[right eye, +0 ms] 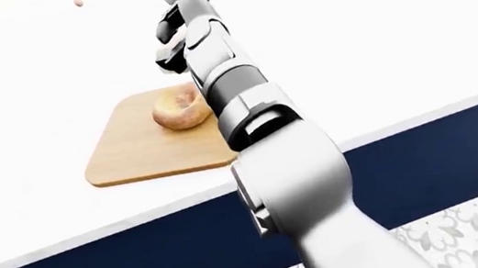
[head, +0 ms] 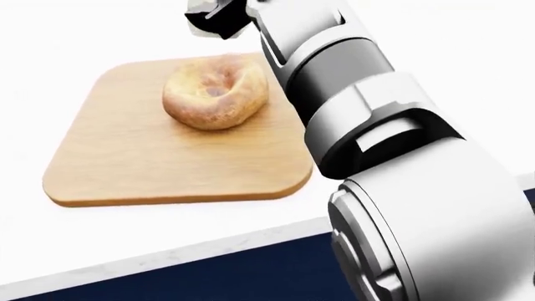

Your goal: Pick up the wedge of cheese and place it on the slice of bread to prepare a simple cheese on bread dish.

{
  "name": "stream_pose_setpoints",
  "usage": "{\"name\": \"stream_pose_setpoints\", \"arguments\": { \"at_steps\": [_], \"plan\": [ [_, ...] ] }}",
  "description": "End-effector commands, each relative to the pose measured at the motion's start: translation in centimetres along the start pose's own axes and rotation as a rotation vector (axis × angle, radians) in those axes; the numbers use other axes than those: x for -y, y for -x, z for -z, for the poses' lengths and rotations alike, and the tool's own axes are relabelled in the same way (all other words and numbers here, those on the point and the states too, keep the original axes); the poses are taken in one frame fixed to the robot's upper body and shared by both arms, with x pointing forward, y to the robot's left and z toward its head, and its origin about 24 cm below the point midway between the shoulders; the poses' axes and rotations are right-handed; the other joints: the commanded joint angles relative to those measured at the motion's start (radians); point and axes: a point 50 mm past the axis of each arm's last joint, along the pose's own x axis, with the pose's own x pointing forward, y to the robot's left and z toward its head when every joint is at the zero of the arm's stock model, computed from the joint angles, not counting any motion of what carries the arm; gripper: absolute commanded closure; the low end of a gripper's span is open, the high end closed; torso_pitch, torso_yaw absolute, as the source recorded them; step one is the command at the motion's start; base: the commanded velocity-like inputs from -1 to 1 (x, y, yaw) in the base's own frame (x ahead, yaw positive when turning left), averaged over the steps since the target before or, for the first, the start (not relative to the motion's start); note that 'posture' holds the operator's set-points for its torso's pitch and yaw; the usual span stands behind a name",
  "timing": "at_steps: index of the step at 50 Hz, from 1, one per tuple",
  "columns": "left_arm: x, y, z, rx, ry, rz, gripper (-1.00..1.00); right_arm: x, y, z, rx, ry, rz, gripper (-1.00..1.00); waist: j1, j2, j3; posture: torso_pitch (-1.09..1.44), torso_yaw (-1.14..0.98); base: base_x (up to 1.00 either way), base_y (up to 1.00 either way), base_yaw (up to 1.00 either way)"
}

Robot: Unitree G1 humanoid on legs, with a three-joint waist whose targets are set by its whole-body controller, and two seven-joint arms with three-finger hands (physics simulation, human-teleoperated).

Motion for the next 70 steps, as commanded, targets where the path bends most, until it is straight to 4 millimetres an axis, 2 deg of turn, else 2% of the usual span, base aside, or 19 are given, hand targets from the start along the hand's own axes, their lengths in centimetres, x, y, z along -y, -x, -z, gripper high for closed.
{"name": "stream_pose_setpoints", "arguments": {
  "at_steps": [1, 12, 19, 53, 61, 62, 63, 64, 65, 70],
  "plan": [
    [-0.5, 0.0, -1.1, 0.057, 0.000, -0.030, -1.00, 1.2, 0.6, -3.2, 0.124, 0.002, 0.039, 1.00, -0.001, 0.004, -0.030, 0.00, 0.00, 0.00, 0.00, 0.00],
    [-0.5, 0.0, -1.2, 0.059, -0.001, -0.029, -1.00, -0.2, 0.4, -2.0, 0.108, 0.107, -0.001, 1.00, -0.003, 0.006, -0.031, 0.00, 0.00, 0.00, 0.00, 0.00],
    [-0.5, 0.1, -1.4, 0.059, -0.001, -0.029, -1.00, -0.5, 0.4, -1.7, 0.099, 0.146, -0.010, 1.00, -0.003, 0.007, -0.031, 0.00, 0.00, 0.00, 0.00, 0.00],
    [-0.5, 0.0, -1.1, 0.057, -0.001, -0.032, -1.00, -2.2, 0.3, -0.4, 0.076, 0.160, -0.073, 1.00, -0.002, 0.007, -0.033, 0.00, 0.00, 0.00, 0.00, 0.00],
    [-0.5, 0.0, -1.1, 0.057, 0.000, -0.031, -1.00, -2.3, 0.4, -0.8, 0.079, 0.170, -0.074, 1.00, -0.002, 0.008, -0.034, 0.00, 0.00, 0.00, 0.00, 0.00],
    [-0.4, 0.0, -1.1, 0.057, -0.001, -0.031, -1.00, -2.3, 0.3, -0.6, 0.073, 0.175, -0.074, 0.86, -0.002, 0.008, -0.034, 0.00, 0.00, 0.00, 0.00, 0.00],
    [-0.5, 0.0, -1.1, 0.058, 0.000, -0.031, -1.00, -2.2, 0.4, -0.7, 0.074, 0.171, -0.070, 0.47, -0.002, 0.008, -0.033, 0.00, 0.00, 0.00, 0.00, 0.00],
    [-0.5, 0.0, -1.1, 0.058, 0.000, -0.031, -1.00, -2.3, 0.4, -0.8, 0.074, 0.173, -0.073, -0.18, -0.002, 0.008, -0.033, 0.00, 0.00, 0.00, 0.00, 0.00],
    [-0.5, 0.0, -1.1, 0.057, 0.001, -0.032, -1.00, -2.3, 0.4, -0.8, 0.076, 0.170, -0.073, -1.00, -0.002, 0.008, -0.034, 0.00, 0.00, 0.00, 0.00, 0.00],
    [-0.6, 0.0, -1.1, 0.058, 0.001, -0.034, -1.00, -2.3, 0.4, -0.9, 0.077, 0.173, -0.074, -1.00, -0.002, 0.009, -0.033, 0.00, 0.00, 0.00, 0.00, 0.00]
  ]
}}
